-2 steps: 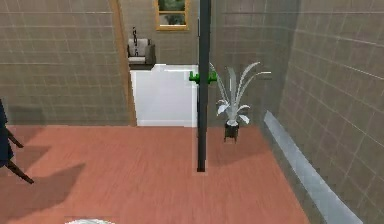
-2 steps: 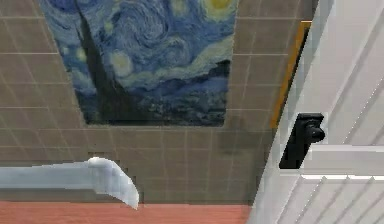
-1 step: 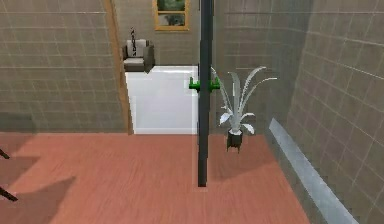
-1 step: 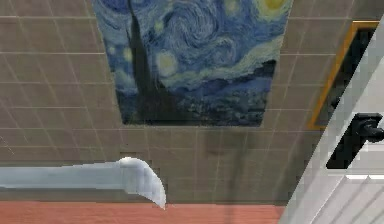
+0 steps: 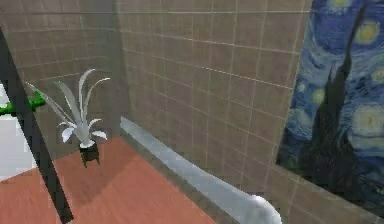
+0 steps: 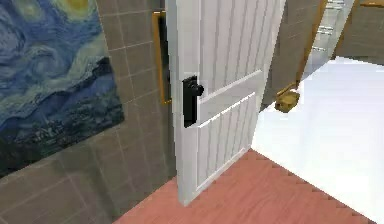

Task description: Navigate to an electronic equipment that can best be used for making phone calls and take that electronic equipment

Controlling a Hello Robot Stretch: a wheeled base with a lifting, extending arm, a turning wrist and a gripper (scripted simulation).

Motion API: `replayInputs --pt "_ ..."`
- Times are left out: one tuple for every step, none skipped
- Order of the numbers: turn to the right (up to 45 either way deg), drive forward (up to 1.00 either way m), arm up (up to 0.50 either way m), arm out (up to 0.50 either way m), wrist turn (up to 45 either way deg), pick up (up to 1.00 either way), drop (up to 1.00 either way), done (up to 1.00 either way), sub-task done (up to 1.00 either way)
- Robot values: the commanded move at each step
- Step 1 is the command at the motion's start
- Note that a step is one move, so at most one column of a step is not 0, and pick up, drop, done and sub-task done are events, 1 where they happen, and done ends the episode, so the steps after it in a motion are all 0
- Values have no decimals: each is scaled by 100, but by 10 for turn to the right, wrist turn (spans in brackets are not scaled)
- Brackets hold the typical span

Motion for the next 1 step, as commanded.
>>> replayInputs --pt "450 0 0 0 0 0 0 0 0"
